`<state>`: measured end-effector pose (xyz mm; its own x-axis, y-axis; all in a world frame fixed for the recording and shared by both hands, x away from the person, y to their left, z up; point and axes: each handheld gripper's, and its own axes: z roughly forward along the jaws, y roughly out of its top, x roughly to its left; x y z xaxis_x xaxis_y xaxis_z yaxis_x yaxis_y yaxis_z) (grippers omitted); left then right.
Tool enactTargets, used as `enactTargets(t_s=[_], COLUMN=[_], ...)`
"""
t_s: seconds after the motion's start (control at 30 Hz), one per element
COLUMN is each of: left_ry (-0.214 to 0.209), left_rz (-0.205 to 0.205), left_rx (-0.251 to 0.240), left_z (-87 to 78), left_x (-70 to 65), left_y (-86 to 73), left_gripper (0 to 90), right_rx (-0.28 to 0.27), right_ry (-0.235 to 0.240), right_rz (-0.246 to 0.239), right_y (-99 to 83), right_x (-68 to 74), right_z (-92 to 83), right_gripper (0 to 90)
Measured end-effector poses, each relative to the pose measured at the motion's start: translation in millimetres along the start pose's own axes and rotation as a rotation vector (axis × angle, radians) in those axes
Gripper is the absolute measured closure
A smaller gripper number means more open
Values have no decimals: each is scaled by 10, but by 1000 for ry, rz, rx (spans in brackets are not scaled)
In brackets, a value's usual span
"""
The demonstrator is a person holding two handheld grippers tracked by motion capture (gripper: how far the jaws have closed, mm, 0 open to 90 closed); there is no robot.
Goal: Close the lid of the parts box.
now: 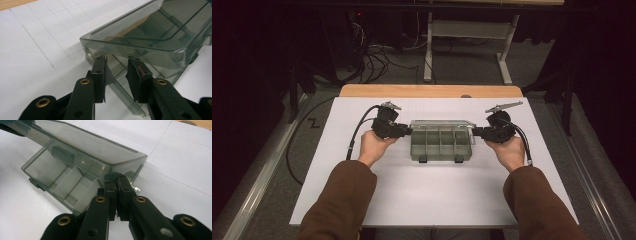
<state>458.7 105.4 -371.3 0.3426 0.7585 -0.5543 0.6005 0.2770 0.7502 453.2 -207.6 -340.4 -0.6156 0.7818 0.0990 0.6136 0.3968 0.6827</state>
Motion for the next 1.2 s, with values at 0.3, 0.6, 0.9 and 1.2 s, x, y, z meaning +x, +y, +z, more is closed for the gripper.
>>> enactTargets(t_s=[0.3,0.6,0.9,1.2], left_ry=[-21,-11,-32,-26], left_rz=[-10,-70,-60,-31], left_rx=[-6,-61,-76,-65], left_z=[-96,-178,-138,-65], left_x=[23,105,8,-39], left_y=[-32,69,52,-20], left_gripper=[690,677,678,676], right_rx=[9,19,54,87], right_ry=[0,4,14,28], right_rz=[8,1,-4,5], right_y=[-62,-91,-185,-282], right_x=[-25,-19,-27,-48], right_z=[20,25,92,176], right_gripper=[886,886,885,885])
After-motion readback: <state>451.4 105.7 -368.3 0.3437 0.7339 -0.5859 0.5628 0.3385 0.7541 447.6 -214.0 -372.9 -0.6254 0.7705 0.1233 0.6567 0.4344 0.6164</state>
